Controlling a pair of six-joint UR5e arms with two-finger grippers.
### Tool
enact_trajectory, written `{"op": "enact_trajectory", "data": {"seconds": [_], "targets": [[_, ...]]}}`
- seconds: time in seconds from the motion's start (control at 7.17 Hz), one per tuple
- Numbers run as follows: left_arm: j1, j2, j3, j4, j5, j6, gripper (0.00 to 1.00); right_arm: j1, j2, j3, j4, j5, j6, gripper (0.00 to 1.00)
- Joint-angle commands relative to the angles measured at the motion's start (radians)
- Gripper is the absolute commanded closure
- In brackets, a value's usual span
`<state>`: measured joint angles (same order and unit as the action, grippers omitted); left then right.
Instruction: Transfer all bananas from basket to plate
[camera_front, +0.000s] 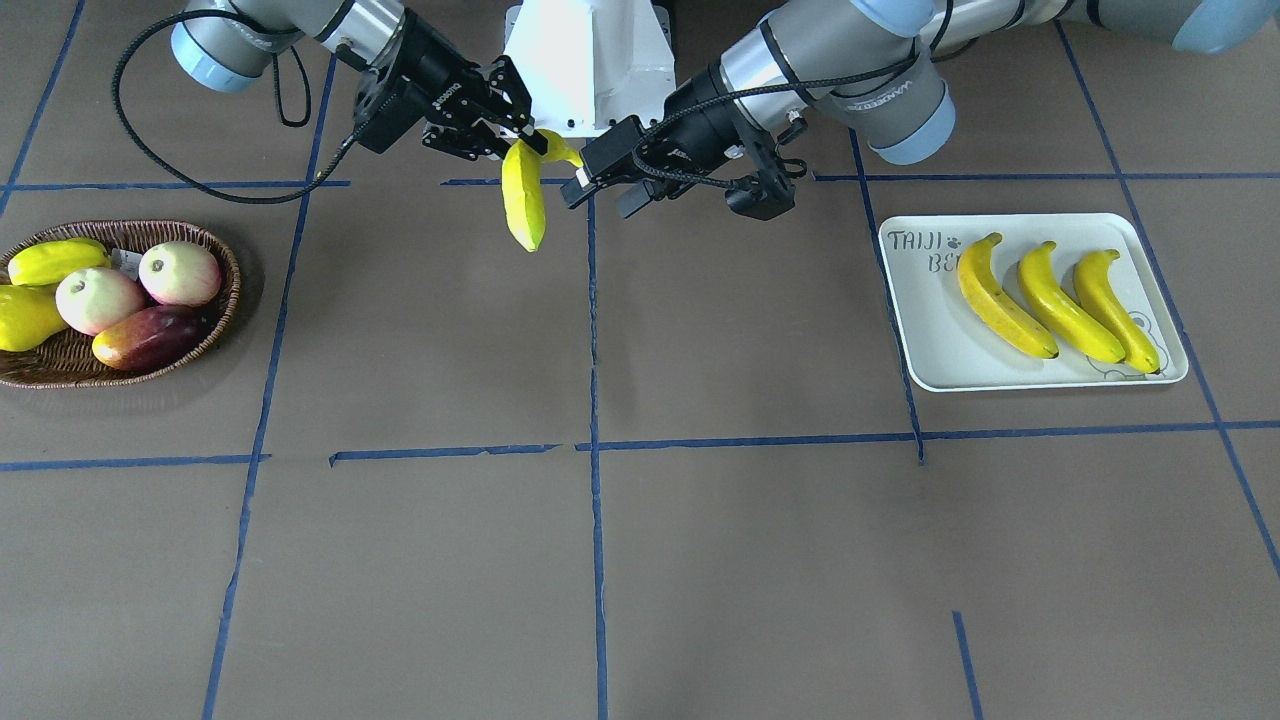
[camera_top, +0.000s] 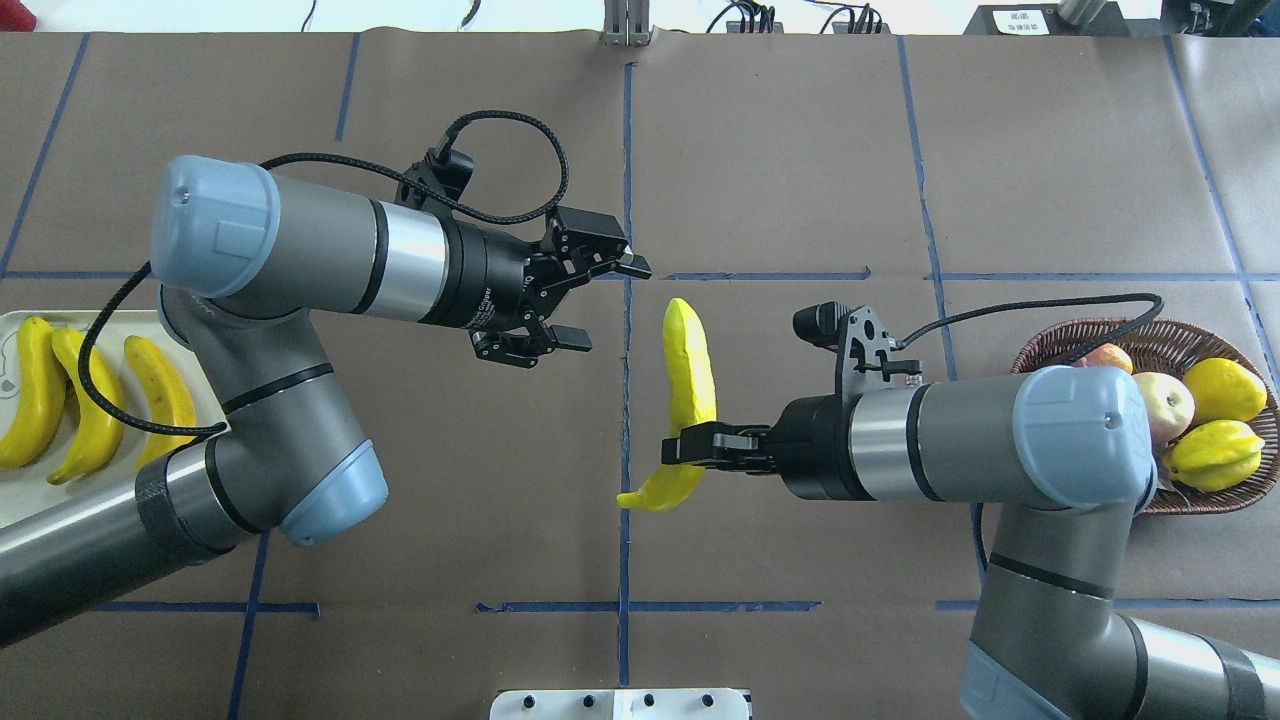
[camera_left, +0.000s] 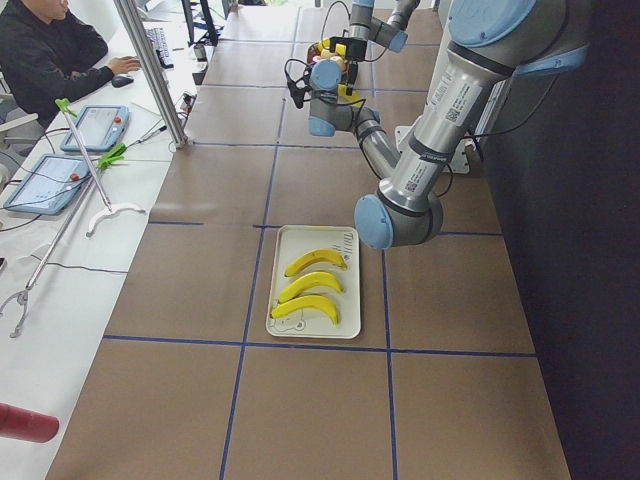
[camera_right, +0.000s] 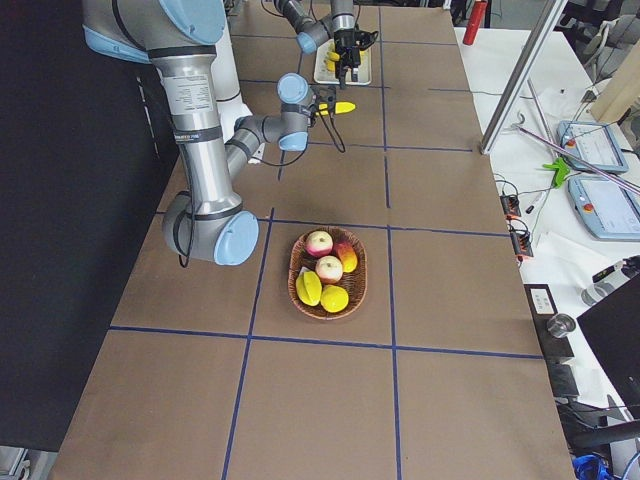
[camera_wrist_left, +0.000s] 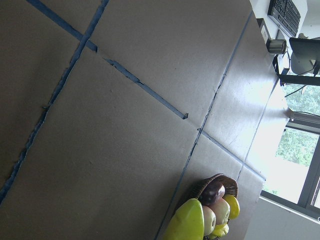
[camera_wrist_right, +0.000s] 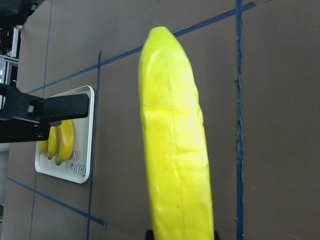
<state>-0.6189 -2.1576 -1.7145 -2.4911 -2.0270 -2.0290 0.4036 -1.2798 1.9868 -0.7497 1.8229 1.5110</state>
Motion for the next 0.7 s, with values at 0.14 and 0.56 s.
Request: {"op": "enact_trajectory", "data": {"seconds": [0.14, 0.56], "targets": [[0.062, -0.004, 0.024, 0.001, 0.066, 0.001, 0.01, -0.023, 0.077, -0.017, -0.059, -0.031, 0.001, 1.0], [0.093, -0.015, 0.024, 0.0, 0.073, 0.003, 0.02, -0.023, 0.093, -0.017, -0.077, -0.033, 0.001, 1.0]]}}
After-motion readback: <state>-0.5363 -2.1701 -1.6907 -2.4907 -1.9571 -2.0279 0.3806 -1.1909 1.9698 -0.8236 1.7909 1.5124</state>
